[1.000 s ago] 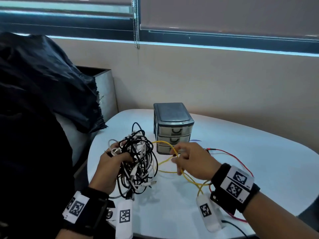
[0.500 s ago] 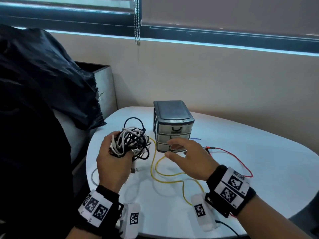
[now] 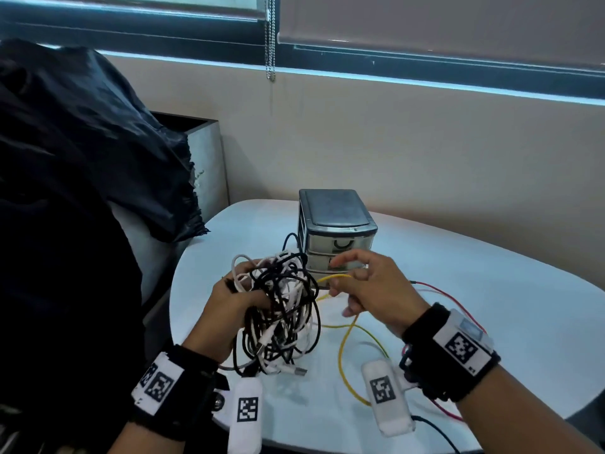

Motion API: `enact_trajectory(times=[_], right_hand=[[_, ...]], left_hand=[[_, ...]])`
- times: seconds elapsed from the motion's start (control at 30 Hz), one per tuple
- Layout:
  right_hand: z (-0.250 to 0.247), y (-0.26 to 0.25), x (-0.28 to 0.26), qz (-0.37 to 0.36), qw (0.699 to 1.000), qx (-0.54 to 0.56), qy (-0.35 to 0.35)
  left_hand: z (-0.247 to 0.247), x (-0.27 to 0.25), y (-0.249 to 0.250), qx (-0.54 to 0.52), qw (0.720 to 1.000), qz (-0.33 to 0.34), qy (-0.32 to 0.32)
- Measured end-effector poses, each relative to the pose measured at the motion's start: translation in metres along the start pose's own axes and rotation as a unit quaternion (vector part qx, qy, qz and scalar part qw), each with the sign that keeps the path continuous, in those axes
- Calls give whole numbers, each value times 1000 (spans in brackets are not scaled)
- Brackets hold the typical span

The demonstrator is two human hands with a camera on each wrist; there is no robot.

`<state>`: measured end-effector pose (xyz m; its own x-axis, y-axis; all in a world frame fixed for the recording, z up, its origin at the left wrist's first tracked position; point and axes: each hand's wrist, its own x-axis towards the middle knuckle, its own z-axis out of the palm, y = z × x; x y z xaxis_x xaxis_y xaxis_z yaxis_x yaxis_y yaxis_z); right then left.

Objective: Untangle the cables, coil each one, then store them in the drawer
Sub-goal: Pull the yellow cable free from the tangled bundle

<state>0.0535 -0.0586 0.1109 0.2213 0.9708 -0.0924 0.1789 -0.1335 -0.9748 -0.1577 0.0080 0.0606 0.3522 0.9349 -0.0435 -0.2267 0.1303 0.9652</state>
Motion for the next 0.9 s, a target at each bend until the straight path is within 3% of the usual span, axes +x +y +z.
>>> enact_trajectory(times=[0.13, 0.23, 0.5, 0.73, 0.8, 0.9], right_hand=[[-13, -5, -5, -33, 997, -46, -46], [-17, -7, -8, -56, 996, -38, -62], [-3, -9, -11, -133, 978, -161, -3], [-7, -13, -13, -152, 960, -234, -24], [-14, -18, -15, -160, 945, -284, -38], [-24, -26, -19, -181, 891, -415, -40]], left_hand=[[-1, -3, -2, -12, 996, -72, -42], [3, -4, -1, -17, 994, -99, -35], [20, -9, -2, -43, 990, -131, -34], [27, -19, -1, -129, 967, -213, -62], [27, -22, 0, -133, 958, -247, -66], [29, -24, -1, -112, 956, -262, -68]])
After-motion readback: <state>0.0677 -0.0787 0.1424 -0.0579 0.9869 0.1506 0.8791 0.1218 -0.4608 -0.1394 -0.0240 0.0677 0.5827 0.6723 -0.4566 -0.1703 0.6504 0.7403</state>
